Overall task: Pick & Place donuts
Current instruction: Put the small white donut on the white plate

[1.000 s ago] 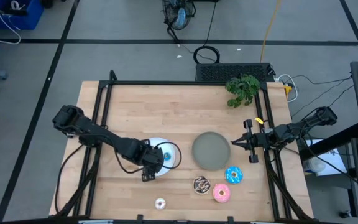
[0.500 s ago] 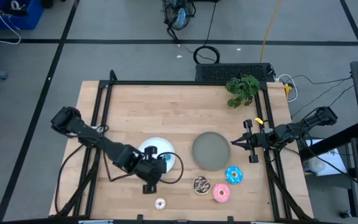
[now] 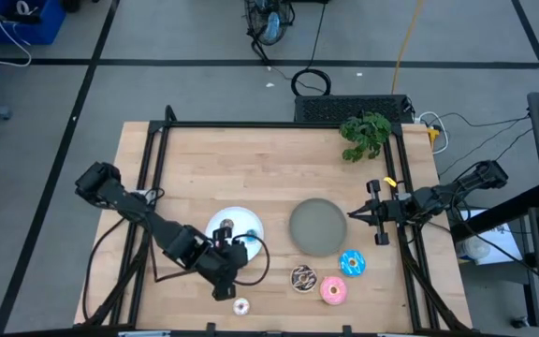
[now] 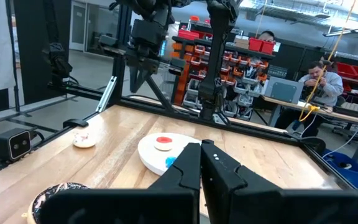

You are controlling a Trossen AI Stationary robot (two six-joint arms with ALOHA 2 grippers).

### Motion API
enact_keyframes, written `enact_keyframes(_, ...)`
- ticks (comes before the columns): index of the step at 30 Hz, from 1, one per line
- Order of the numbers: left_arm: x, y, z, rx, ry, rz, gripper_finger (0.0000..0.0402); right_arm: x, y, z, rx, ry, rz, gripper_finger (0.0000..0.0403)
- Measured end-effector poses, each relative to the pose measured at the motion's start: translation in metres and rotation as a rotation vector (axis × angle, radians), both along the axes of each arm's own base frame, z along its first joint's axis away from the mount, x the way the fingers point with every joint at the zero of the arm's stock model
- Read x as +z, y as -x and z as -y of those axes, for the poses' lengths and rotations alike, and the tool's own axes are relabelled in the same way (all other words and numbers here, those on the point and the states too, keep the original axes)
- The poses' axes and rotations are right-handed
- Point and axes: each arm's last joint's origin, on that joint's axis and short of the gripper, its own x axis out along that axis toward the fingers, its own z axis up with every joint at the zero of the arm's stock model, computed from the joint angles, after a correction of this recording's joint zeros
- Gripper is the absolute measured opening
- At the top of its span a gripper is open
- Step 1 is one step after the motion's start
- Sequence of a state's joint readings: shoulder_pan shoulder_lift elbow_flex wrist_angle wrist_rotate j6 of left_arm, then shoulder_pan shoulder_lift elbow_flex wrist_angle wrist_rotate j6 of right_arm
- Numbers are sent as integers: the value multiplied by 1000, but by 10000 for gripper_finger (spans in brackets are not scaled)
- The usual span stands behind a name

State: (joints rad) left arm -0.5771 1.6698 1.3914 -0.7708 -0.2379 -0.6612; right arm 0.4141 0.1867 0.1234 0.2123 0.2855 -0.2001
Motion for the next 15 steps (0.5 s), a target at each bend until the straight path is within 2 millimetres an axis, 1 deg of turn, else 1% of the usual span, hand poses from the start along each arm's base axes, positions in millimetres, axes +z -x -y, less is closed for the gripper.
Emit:
enact_keyframes(3, -4, -3, 9, -40, 10, 28, 5, 0, 0, 0, -1, 1, 0, 0)
enact_keyframes(6, -11, -8, 19, -75, 36, 28, 4, 0, 0, 0, 0, -3, 0, 0)
enact_keyframes(9, -27, -14, 28, -71, 75, -59, 6, 0, 0, 0, 0, -4, -2, 0)
enact_keyframes(11, -37, -22, 36, -83, 95, -107, 4, -1, 0, 0, 0, -1, -7, 0)
enact_keyframes(13, -44, -29, 44, -118, 85, -144, 3, -1, -1, 0, -1, -1, -9, 0)
enact_keyframes(15, -45, -36, 53, -172, 68, -155, 5, -1, -1, 0, 0, 0, -11, 0)
